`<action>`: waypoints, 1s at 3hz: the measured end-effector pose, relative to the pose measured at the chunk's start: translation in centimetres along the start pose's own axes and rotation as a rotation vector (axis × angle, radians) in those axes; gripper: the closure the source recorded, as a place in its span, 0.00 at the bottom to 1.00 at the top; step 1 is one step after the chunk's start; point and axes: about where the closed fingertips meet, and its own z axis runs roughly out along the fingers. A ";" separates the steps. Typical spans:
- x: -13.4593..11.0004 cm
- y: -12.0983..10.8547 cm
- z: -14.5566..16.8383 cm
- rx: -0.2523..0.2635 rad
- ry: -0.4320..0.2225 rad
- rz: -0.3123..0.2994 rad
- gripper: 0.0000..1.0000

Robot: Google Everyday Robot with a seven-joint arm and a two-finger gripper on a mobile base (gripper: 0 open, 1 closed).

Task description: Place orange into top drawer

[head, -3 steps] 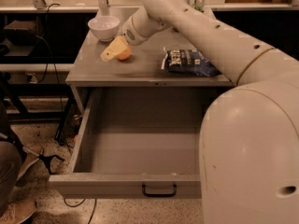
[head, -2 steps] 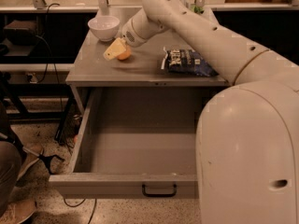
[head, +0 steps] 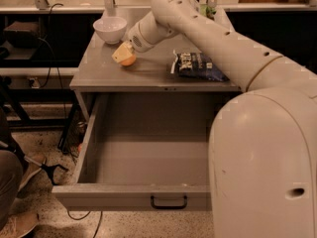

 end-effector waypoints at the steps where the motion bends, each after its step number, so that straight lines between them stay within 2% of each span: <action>1: 0.0 1.3 -3.8 -0.026 -0.053 -0.041 0.95; 2: 2.1 2.6 -11.2 -0.008 -0.068 -0.066 1.00; 3: 6.0 4.4 -16.0 0.009 -0.034 -0.012 1.00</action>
Offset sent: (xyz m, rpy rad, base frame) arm -0.1400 -0.1391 0.0945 0.0128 -0.1072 0.0446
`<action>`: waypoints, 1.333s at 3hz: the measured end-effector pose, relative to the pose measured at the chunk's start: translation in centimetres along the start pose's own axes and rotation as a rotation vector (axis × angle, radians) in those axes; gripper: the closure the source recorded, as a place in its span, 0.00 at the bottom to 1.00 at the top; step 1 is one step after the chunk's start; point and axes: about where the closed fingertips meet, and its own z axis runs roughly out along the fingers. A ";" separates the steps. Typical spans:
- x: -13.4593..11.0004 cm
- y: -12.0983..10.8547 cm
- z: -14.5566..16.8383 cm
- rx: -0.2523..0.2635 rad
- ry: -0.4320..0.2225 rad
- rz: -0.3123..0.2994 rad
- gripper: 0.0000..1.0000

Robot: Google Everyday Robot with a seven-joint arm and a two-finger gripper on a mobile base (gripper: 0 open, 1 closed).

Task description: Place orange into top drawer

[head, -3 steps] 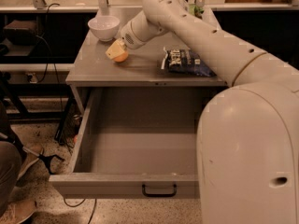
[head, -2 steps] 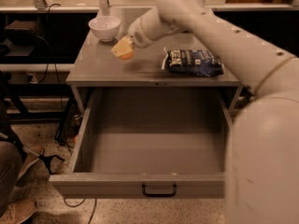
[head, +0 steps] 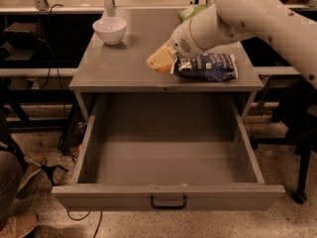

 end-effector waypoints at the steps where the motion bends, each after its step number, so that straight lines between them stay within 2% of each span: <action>1: 6.4 2.3 -0.8 -0.007 0.087 0.088 1.00; 2: 6.1 2.2 -0.9 -0.005 0.081 0.085 1.00; 3: 6.7 2.5 -0.9 -0.001 0.074 0.108 1.00; 4: 8.2 3.9 -1.3 0.031 0.060 0.177 1.00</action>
Offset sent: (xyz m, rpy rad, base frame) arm -0.0278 -0.0239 -0.0202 -0.0134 0.0581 -0.0481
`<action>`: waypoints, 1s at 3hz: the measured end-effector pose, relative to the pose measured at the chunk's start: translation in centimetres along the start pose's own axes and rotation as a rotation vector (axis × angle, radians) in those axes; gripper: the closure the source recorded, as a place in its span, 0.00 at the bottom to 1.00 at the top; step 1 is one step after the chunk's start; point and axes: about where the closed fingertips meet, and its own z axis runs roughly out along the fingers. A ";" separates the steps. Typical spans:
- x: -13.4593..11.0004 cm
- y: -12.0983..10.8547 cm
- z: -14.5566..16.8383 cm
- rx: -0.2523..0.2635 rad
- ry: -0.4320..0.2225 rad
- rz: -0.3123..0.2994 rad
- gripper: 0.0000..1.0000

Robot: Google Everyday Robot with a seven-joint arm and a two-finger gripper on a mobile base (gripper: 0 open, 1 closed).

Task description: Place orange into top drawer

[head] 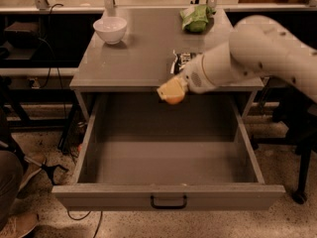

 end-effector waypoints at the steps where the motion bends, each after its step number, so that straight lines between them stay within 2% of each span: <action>1: 4.7 2.0 2.0 0.011 0.013 0.087 1.00; 2: 9.2 3.9 5.1 0.004 0.051 0.156 1.00; 3: 12.1 4.5 10.2 -0.001 0.072 0.188 0.97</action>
Offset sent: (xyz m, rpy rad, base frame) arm -0.0756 0.0193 -0.1662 0.0328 0.2146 -0.1532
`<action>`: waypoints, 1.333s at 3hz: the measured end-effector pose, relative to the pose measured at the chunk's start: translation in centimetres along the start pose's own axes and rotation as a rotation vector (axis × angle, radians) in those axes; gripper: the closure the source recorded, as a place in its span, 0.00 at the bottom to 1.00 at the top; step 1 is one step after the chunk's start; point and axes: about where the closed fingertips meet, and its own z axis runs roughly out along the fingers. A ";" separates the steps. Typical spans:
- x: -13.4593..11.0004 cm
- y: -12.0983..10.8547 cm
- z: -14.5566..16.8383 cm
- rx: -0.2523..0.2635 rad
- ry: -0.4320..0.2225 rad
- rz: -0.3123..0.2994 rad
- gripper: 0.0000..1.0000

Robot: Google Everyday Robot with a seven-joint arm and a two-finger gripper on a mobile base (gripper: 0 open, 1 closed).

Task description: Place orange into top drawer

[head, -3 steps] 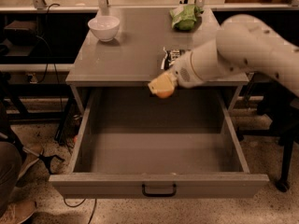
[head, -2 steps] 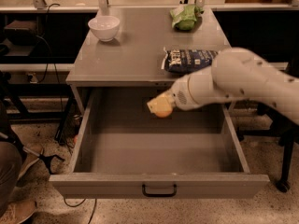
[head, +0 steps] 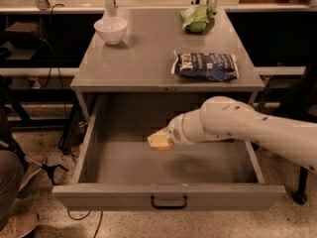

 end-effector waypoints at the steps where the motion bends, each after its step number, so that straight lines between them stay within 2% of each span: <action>1: 0.3 -0.2 3.2 0.004 0.004 -0.002 0.76; 2: 0.7 -0.8 5.6 0.027 0.018 -0.003 0.51; 4: 0.8 -1.6 7.9 0.040 0.020 0.001 0.06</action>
Offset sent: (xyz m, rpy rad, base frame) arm 0.0367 0.0297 -0.0722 -0.0601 0.0032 -0.0328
